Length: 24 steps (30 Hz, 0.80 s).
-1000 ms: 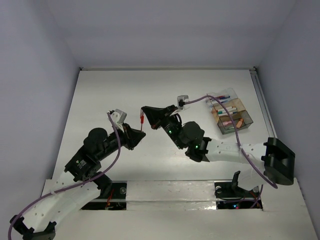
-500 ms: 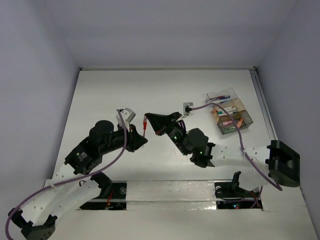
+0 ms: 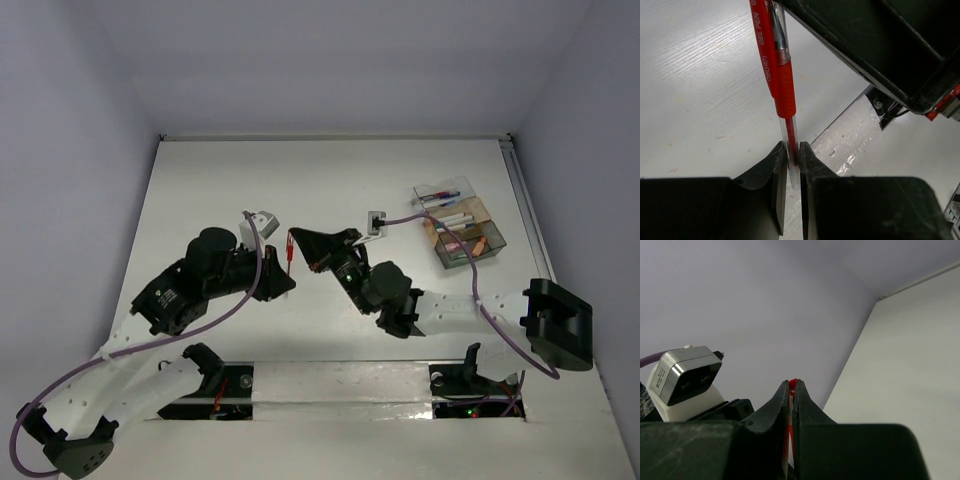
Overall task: Sort the stationery into containers
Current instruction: Close the pen cap on the pen.
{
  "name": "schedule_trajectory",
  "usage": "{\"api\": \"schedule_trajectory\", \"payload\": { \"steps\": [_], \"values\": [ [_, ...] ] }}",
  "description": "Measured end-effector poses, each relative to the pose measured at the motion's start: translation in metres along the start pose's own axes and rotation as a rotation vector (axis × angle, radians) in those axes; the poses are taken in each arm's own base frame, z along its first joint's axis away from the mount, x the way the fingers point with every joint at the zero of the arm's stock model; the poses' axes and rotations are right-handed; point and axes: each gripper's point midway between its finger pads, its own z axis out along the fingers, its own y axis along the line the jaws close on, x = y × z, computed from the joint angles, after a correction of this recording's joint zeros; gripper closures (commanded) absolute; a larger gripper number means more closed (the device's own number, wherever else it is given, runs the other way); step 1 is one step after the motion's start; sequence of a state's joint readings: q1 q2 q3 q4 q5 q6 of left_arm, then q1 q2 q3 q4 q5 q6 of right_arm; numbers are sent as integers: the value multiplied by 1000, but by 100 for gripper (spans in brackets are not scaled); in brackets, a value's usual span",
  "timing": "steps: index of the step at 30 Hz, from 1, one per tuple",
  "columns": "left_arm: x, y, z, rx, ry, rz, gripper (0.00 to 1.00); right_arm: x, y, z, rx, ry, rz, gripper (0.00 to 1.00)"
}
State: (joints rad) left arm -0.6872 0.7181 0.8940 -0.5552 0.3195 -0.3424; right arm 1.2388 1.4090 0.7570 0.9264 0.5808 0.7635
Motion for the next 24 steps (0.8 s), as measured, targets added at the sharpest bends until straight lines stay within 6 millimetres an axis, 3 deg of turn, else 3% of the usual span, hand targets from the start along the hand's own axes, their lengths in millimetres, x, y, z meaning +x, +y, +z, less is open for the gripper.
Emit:
{"api": "schedule_trajectory", "payload": {
  "steps": [7, 12, 15, 17, 19, 21, 22, 24],
  "values": [
    [-10, -2, -3, -21, 11, 3, 100, 2, 12, 4, -34, -14, 62, 100],
    [-62, 17, -6, -132, -213, 47, 100, 55, 3, -30, -34, 152, 47, 100],
    [-118, -11, -19, -43, -425, 99, 100, 114, -25, -68, 13, 380, -63, 100],
    [-146, -29, -35, 4, -531, 125, 100, 136, -45, -91, 49, 481, -123, 100],
    [-165, -42, -50, 41, -617, 145, 100, 137, -60, -104, 83, 515, -161, 98],
    [-169, -47, -57, 58, -649, 154, 100, 125, -64, -109, 99, 510, -188, 90],
    [-168, -48, -59, 63, -652, 158, 100, 112, -61, -108, 94, 493, -200, 81],
    [-162, -50, -60, 83, -645, 170, 100, 84, -47, -104, 60, 452, -219, 72]
  ]
}}
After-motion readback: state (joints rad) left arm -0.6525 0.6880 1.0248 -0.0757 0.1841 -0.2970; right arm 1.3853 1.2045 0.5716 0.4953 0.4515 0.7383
